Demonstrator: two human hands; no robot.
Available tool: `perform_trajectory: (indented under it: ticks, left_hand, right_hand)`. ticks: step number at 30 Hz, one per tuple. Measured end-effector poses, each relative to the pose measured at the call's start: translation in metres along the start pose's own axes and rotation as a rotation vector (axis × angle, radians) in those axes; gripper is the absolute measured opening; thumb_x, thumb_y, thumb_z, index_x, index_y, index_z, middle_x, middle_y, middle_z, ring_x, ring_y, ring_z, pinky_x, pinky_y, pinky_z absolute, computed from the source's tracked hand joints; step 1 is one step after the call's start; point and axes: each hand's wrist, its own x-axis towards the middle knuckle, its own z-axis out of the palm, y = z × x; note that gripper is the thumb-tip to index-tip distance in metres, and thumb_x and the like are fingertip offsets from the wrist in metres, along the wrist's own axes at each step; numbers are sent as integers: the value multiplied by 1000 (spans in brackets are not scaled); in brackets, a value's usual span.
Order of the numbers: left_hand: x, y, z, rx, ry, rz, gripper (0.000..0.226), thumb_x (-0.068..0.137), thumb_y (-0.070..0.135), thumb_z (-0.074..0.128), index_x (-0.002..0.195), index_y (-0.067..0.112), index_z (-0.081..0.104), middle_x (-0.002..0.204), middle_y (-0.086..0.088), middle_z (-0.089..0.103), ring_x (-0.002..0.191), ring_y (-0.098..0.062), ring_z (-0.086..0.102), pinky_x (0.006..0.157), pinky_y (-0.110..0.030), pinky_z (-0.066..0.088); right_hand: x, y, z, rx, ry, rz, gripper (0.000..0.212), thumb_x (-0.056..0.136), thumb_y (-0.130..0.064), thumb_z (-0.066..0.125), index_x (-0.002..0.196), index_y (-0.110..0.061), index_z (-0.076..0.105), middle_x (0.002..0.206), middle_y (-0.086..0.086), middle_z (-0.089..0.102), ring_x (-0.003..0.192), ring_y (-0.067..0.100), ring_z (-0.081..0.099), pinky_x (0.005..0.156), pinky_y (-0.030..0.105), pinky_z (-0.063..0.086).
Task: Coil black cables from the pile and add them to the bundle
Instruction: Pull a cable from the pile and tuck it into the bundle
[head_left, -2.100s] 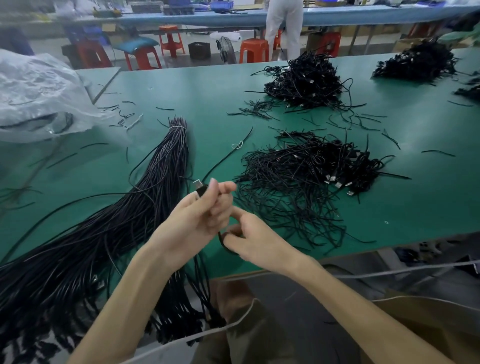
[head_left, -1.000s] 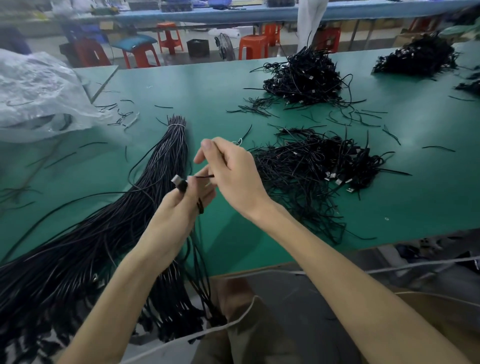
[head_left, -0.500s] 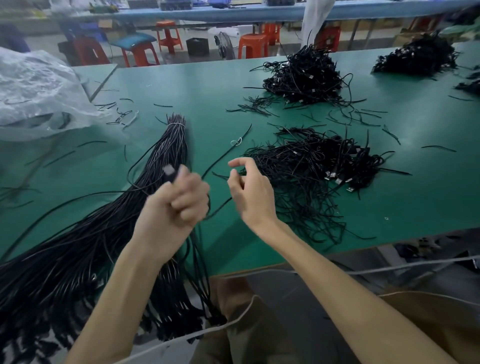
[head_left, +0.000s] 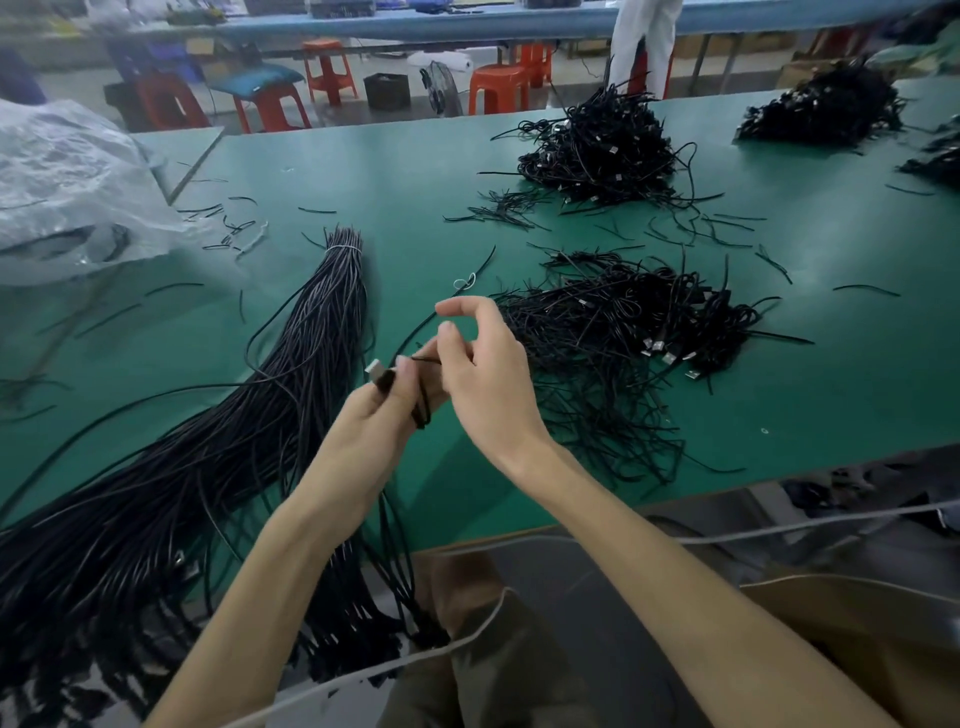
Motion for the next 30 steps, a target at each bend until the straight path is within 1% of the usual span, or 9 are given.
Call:
perform_trajectory:
  ticks: [4, 8, 11, 13, 15, 17, 20, 24, 30]
  left_hand:
    - [6, 7, 1, -307, 76, 23, 54, 106, 46, 38, 145, 12, 53, 147, -3, 60, 140, -16, 52, 109, -27, 46]
    - [9, 12, 8, -419, 94, 2, 56, 108, 44, 30, 150, 11, 45, 151, -1, 56, 142, -13, 48, 113, -30, 44]
    - [7, 12, 12, -460, 135, 1, 53, 110, 41, 27, 148, 11, 48, 149, -2, 58, 140, -14, 51, 114, -34, 39]
    - [6, 11, 14, -471, 174, 15, 52, 111, 40, 28, 147, 9, 49, 147, -3, 59, 139, -15, 52, 113, -33, 41]
    - [5, 12, 16, -485, 191, 19, 51, 111, 39, 28, 146, 9, 50, 146, -4, 60, 138, -15, 53, 111, -30, 45]
    - [4, 13, 17, -507, 197, 17, 52, 112, 39, 27, 145, 7, 50, 145, -6, 61, 138, -16, 54, 111, -31, 43]
    - [3, 14, 18, -548, 221, 11, 52, 111, 38, 28, 144, 5, 51, 142, -8, 63, 136, -18, 56, 112, -32, 43]
    - [3, 12, 13, -598, 303, 1, 49, 111, 36, 33, 138, 4, 57, 131, -8, 69, 130, -20, 61, 104, -28, 50]
    - [2, 10, 12, -626, 320, 2, 43, 109, 35, 37, 131, 6, 60, 109, 0, 74, 115, -16, 69, 93, -24, 55]
  right_hand:
    - [-12, 9, 9, -12, 11, -26, 20, 107, -24, 46, 125, -19, 52, 52, -9, 51, 45, 6, 46, 56, 32, 35]
    - [-22, 17, 15, 0, 15, -24, 25, 107, -27, 50, 131, -22, 47, 53, -16, 50, 45, 2, 47, 55, 25, 31]
    - [-26, 20, 15, 23, -13, -13, 33, 105, -37, 55, 134, -26, 44, 61, -17, 57, 53, 1, 50, 58, 26, 36]
    - [-26, 21, 14, 31, -47, -15, 40, 102, -43, 59, 136, -29, 41, 76, -12, 69, 66, 3, 61, 66, 33, 47]
    - [-27, 22, 13, 36, -63, -26, 44, 101, -44, 61, 137, -30, 40, 76, -13, 73, 69, 8, 65, 69, 41, 51]
    - [-28, 23, 12, 15, -70, -57, 46, 102, -43, 60, 139, -28, 38, 60, -23, 61, 54, 7, 54, 56, 33, 40]
    - [-31, 25, 10, -22, -74, -79, 49, 103, -40, 60, 143, -26, 35, 52, -21, 52, 45, 10, 43, 53, 25, 27]
    - [-37, 26, 4, -112, -102, -112, 54, 101, -41, 62, 145, -29, 34, 51, -12, 44, 47, 14, 38, 54, 23, 24]
    - [-42, 26, 1, -172, -101, -108, 64, 98, -48, 58, 148, -19, 31, 55, -17, 48, 49, 12, 42, 57, 26, 27]
